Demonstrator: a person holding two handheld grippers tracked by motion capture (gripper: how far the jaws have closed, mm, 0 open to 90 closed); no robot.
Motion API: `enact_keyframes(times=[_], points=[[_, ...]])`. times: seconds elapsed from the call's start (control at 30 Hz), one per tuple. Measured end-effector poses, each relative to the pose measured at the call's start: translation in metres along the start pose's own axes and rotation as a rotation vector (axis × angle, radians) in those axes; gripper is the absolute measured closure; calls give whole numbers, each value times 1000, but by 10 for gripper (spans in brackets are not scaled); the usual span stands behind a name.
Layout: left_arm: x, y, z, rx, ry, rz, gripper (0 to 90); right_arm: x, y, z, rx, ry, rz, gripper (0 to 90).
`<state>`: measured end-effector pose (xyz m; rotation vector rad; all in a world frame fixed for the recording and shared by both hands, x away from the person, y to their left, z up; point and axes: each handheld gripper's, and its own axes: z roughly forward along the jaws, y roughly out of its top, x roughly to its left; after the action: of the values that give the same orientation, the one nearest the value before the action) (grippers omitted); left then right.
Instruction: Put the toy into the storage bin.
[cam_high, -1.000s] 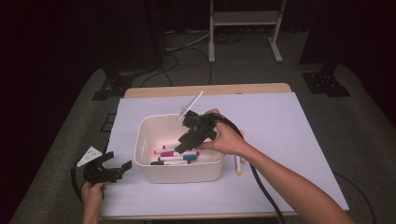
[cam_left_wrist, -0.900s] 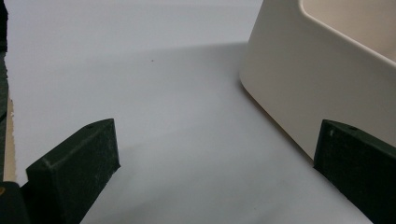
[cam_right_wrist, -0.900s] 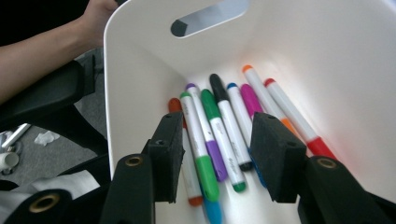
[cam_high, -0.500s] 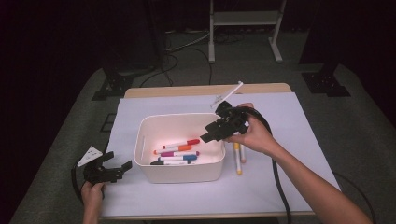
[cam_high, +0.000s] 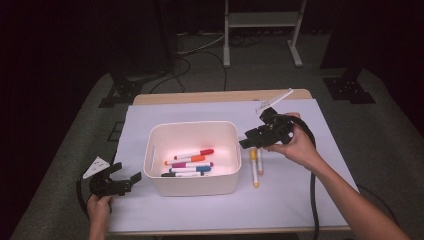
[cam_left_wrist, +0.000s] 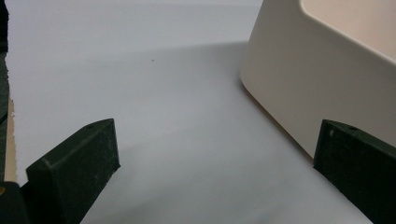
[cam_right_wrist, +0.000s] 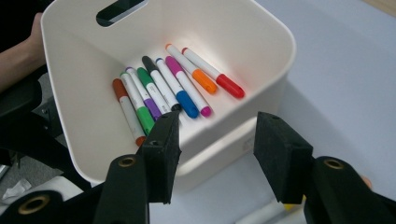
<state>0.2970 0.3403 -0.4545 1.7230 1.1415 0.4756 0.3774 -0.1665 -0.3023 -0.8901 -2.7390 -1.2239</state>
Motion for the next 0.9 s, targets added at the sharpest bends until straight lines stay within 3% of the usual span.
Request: enact_keyframes(times=[0.2,0.43,0.67,0.9], points=[[0,0,0,-2,3,2,0,-21,-25,-6,-11,-31,63,491],[0,0,0,-1,4,4,0,-40,-51,-1,29,-88,103,492],[0,0,0,-2,6,4,0,-52,-70,19,74,-114,140,495],[0,0,-1,-4,5,6,0,-62,-80,47,99,-171,179,547]])
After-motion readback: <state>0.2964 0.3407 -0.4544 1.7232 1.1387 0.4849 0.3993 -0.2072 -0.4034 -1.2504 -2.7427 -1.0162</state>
